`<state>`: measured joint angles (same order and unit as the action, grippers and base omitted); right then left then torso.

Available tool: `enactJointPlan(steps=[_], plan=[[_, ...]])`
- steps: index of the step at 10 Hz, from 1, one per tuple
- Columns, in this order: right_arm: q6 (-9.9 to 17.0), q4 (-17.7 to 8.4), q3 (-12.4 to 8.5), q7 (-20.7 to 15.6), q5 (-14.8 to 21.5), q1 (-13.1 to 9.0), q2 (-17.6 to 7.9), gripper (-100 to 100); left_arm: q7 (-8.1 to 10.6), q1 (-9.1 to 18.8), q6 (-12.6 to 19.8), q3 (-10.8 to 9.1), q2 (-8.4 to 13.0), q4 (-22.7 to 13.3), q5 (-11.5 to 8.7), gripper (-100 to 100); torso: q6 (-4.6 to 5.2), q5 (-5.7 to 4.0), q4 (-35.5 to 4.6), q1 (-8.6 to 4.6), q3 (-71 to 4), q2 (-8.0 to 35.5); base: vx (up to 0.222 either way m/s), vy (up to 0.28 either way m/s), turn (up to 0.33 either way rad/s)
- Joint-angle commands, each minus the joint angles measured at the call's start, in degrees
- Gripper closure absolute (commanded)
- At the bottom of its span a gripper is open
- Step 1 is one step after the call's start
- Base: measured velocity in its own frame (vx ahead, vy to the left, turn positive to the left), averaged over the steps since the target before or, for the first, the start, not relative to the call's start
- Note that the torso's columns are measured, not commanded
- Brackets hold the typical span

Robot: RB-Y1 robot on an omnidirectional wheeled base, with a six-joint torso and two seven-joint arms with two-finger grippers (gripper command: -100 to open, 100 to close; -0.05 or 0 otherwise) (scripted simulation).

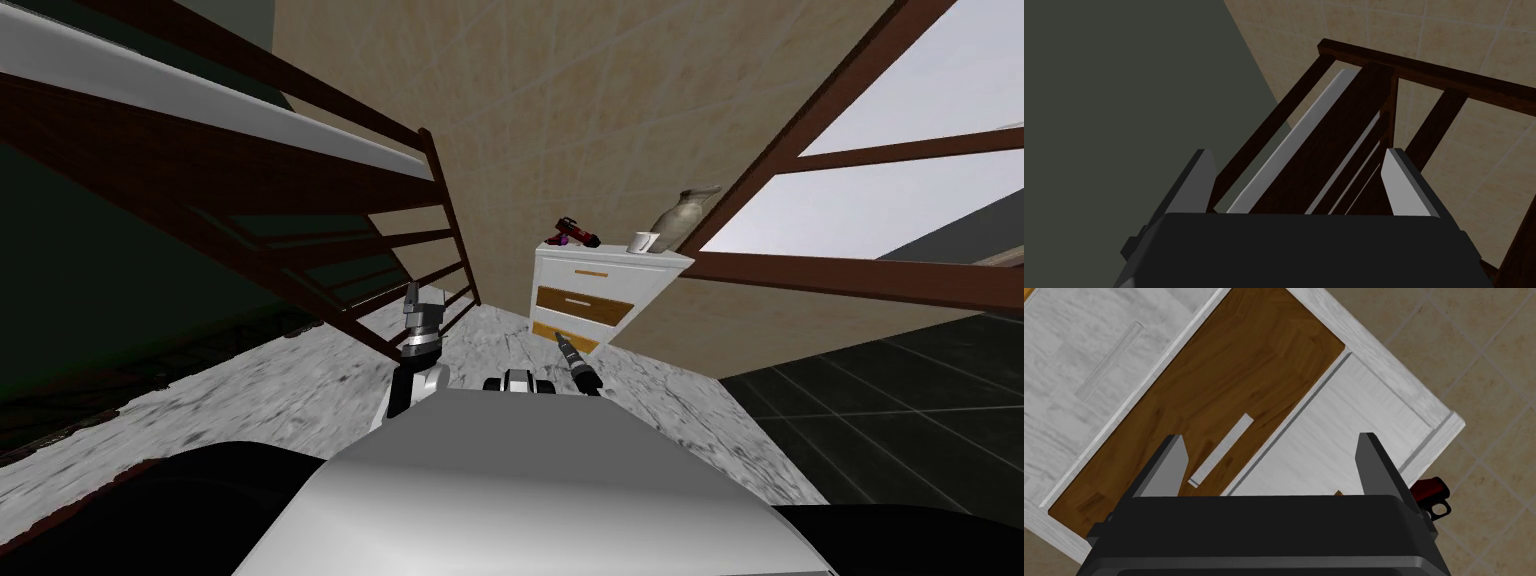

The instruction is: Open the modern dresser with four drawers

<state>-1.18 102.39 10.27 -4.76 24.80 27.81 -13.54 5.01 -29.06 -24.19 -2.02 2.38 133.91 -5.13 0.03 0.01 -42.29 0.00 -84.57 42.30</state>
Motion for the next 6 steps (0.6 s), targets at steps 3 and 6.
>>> enactJointPlan(steps=[3, 6], plan=[[7.2, -4.7, 1.4, -0.6, 6.0, -1.1, -1.1, -100, 0.00, 0.0, 0.0, 0.00, 0.0, 0.0, 0.0, 0, -0.01, 0.00, 0.0, -0.01, 0.0, 0.0, 0.036, -0.004, 0.237], [11.1, -8.5, 2.0, -0.9, 9.0, -1.5, -1.6, -100, 0.00, 0.0, 0.0, 0.00, 0.0, 0.0, 0.0, 0, 0.00, 0.00, 0.0, 0.01, 0.0, 0.0, 0.032, -0.004, 0.123]])
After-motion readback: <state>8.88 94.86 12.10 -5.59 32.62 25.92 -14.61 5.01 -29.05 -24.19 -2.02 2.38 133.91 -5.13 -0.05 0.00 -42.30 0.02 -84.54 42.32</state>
